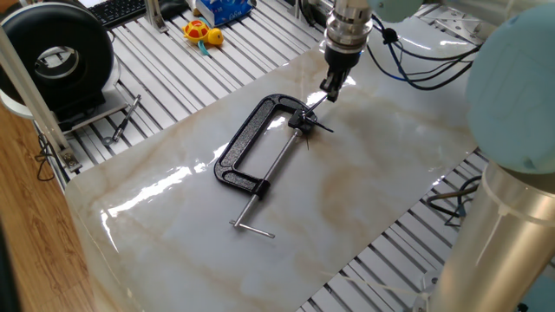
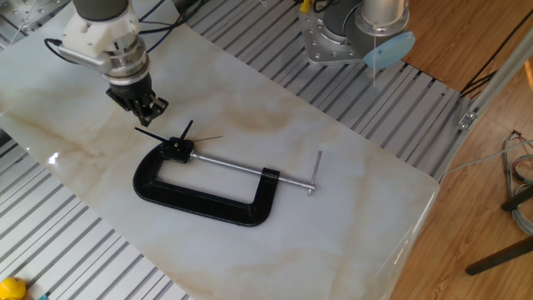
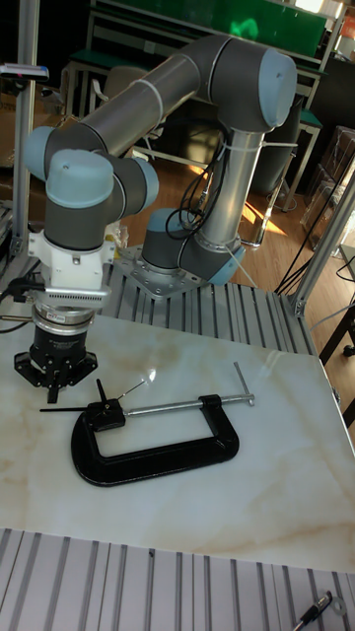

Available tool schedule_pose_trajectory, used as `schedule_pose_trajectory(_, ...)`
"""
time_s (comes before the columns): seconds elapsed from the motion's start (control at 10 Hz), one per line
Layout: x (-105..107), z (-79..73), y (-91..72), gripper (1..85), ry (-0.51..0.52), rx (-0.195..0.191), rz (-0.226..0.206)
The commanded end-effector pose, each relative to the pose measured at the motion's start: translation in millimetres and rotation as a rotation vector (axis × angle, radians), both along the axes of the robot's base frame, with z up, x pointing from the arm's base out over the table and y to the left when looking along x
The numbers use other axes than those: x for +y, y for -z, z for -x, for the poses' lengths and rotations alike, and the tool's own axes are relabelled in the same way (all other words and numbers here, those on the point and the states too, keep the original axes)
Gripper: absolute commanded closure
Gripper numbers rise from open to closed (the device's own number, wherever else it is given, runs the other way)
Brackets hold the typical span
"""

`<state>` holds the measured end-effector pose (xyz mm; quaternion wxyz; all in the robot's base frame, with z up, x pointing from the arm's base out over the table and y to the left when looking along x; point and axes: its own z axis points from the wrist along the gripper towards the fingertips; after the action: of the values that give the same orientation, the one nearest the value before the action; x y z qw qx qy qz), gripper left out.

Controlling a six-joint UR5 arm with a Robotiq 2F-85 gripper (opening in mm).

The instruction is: Turn the hands of a clock

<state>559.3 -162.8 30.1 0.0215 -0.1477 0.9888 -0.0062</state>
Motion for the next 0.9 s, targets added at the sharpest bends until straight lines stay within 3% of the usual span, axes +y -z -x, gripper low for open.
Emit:
schedule_pose_trajectory(0.0,2.8,-11.0,5.3,84.3,-0.007,-0.020,-0.006)
schedule_pose_trajectory(0.4,15.5,-24.9,1.2,84.3,-0.015,-0.020,-0.010)
schedule_pose_trajectory(0.8,41.3,-45.2,-8.2,84.3,-0.021,-0.028,-0.033)
